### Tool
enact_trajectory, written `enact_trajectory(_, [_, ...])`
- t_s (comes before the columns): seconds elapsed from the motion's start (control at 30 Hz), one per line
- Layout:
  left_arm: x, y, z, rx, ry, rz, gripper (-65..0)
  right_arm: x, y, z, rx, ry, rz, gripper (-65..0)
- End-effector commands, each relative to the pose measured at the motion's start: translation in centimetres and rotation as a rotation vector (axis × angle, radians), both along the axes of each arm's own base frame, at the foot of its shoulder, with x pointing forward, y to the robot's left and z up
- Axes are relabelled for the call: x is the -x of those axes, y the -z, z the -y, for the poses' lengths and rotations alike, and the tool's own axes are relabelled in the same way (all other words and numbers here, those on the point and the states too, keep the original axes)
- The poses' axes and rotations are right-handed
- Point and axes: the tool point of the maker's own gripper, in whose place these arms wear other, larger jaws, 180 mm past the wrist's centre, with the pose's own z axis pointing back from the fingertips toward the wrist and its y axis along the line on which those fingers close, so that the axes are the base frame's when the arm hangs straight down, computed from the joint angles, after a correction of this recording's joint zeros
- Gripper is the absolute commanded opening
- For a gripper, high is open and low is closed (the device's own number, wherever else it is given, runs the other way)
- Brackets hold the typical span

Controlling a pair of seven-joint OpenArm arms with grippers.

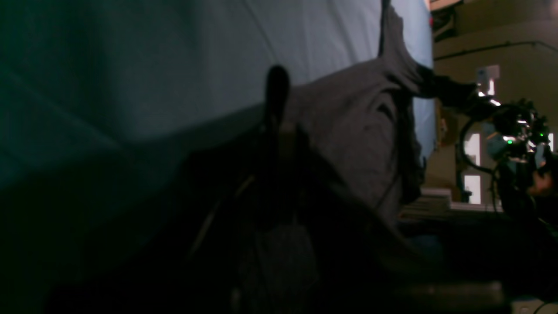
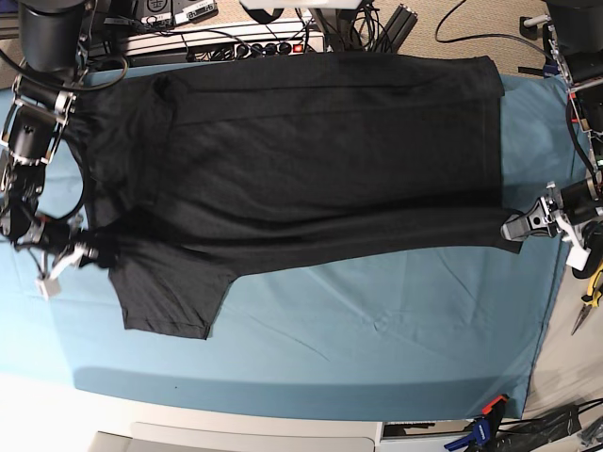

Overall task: Fold the T-shirt properly
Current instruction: 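Lift the hem with both grippers and fold it toward the shoulder edge, then lay the hem down along the folded shoulder edge with both grippers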

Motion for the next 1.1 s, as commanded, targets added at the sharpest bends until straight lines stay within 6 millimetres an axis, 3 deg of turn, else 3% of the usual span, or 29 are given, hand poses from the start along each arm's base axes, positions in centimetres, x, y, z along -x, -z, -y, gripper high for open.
enact_trajectory(0.0, [-1.2,-2.1,-1.2,-0.01,-0.021,0.067,-65.0,-0.6,-2.2,1.1,0.007,0.009,0.064,-65.0])
enact_trajectory(0.2, [-1.3,-2.2,-1.3,-0.01,-0.025,0.072,-65.0,1.2,-1.1,2.4,-0.038,0.069,0.057,-65.0])
enact_trajectory(0.37, [-1.3,-2.6,-1.5,-0.027,-0.019,0.081,-65.0,2.3,-1.8,3.5,-0.027,0.089,0.074,-65.0])
enact_trajectory(0.67, [-0.9,-4.1,-4.8,-0.108,-0.037,0.089,-65.0,3.0,-2.7,3.7,-0.001,0.064,0.082,-65.0])
enact_trajectory(0.87, [-0.7,-4.8,-6.2,-0.143,-0.047,0.089,-65.0,3.4,-4.8,6.3,0.041,0.085,0.103,-65.0])
enact_trajectory(1.07, [0.6,-3.2,-6.0,-0.14,-0.043,0.046,-65.0,4.2,-6.3,7.6,0.055,0.076,0.098,-65.0])
